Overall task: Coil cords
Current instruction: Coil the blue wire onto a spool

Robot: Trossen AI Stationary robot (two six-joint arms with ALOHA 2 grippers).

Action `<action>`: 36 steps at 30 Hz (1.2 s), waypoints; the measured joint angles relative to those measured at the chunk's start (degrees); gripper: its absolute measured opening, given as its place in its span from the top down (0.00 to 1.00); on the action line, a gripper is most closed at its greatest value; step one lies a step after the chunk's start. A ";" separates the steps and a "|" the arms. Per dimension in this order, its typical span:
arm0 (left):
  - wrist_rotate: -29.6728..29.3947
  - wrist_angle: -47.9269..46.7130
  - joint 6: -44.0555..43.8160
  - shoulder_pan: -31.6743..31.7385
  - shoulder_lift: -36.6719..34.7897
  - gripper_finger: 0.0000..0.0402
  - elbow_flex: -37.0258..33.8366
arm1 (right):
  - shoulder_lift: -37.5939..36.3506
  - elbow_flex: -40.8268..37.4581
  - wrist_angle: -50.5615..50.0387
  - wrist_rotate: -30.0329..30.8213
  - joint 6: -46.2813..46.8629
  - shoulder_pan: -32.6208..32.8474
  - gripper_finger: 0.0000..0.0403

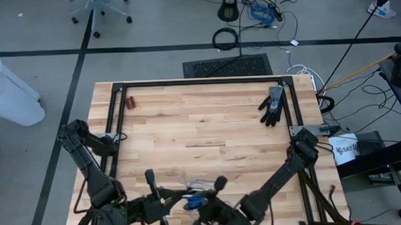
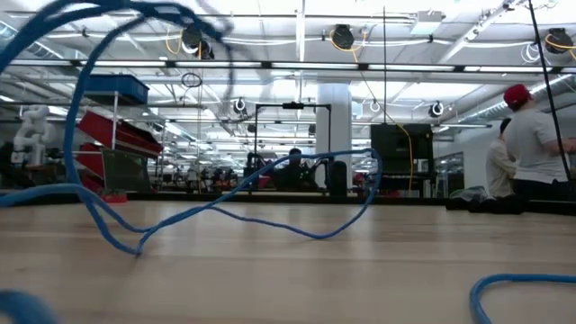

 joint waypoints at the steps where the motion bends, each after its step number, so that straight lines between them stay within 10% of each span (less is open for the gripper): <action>1: -0.05 0.14 0.01 -0.27 -0.21 0.98 0.04 | 0.00 -0.02 -2.15 -0.04 1.94 0.80 0.96; 14: -0.04 -1.41 -0.39 -2.10 -1.10 0.98 0.04 | 0.04 -0.04 -22.18 -10.30 29.20 10.34 0.87; 36: -1.22 -4.22 -1.99 -0.87 -1.17 0.98 0.00 | 7.15 -0.02 -22.10 -10.23 30.41 4.24 0.83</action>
